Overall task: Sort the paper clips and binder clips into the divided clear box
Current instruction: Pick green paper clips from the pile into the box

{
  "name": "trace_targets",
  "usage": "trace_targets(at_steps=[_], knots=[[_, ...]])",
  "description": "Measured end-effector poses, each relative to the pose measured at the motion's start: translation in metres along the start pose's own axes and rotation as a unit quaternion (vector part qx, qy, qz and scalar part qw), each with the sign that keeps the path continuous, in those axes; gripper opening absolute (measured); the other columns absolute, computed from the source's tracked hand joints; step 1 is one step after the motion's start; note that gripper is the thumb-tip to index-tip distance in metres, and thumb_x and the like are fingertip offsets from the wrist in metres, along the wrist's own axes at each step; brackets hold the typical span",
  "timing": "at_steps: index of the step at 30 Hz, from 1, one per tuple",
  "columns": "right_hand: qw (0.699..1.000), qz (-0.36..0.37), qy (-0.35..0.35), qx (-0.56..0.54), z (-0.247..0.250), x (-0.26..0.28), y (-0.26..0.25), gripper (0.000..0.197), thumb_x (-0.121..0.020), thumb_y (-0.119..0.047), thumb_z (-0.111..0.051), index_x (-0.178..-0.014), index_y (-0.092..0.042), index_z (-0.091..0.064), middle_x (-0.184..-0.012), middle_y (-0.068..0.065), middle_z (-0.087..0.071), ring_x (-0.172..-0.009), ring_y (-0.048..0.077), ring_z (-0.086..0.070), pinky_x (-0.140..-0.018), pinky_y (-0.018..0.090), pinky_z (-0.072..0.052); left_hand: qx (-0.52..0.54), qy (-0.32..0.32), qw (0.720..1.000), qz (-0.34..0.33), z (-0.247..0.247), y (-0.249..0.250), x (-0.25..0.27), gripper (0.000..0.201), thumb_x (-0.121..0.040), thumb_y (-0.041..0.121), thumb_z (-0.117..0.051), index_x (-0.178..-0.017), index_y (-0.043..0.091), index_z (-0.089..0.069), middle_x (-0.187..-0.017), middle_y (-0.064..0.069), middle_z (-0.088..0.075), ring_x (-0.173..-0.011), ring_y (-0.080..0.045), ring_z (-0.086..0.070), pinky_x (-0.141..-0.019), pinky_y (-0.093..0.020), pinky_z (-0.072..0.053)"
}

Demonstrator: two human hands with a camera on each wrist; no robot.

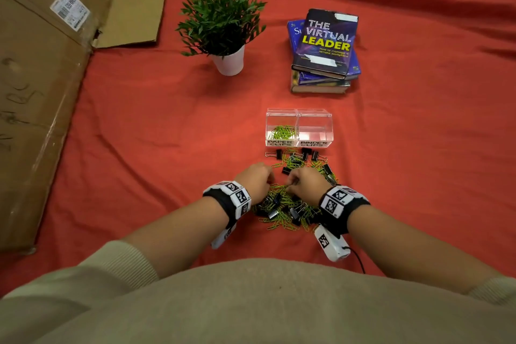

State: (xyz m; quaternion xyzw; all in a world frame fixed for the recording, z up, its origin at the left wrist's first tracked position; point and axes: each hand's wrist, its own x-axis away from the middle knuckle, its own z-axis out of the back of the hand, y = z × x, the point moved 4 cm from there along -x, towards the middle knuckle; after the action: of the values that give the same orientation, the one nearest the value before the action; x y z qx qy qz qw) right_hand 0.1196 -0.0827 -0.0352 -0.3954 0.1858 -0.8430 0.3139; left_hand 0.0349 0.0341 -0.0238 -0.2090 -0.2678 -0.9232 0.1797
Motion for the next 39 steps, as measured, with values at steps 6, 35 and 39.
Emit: trace_targets(at_steps=[6,35,39], knots=[[0.991,-0.033,-0.015,-0.128,0.022,0.005,0.010,0.006,-0.080,-0.013,-0.072,-0.083,-0.011,-0.067,-0.076,0.000,-0.069,-0.063,0.010,-0.061,-0.057,0.022,-0.052,-0.016,-0.003,1.000,0.005,-0.018,0.000,0.001,0.033,-0.085,0.014,-0.062,-0.118,0.012,-0.057,-0.119,-0.007,-0.054,-0.109,-0.025,-0.056,-0.094,-0.037,-0.048],[0.994,0.081,0.053,0.058,0.040,-0.011,-0.035,0.021,-0.089,-0.006,-0.053,-0.103,-0.010,-0.068,-0.103,0.005,-0.068,-0.082,0.015,-0.063,-0.079,0.029,-0.056,-0.037,0.026,0.999,0.018,-0.032,0.007,-0.007,0.028,-0.089,0.011,-0.052,-0.116,0.001,-0.051,-0.121,-0.016,-0.051,-0.116,-0.033,-0.048,-0.097,-0.040,-0.040],[0.986,0.083,-0.003,0.147,0.003,0.001,-0.016,0.019,-0.088,-0.008,-0.051,-0.101,-0.007,-0.065,-0.104,0.009,-0.061,-0.093,0.022,-0.059,-0.083,0.031,-0.051,-0.024,0.030,0.999,0.016,-0.027,0.005,-0.006,0.025,-0.090,0.008,-0.050,-0.113,0.000,-0.050,-0.117,-0.018,-0.054,-0.111,-0.035,-0.051,-0.092,-0.039,-0.039]])
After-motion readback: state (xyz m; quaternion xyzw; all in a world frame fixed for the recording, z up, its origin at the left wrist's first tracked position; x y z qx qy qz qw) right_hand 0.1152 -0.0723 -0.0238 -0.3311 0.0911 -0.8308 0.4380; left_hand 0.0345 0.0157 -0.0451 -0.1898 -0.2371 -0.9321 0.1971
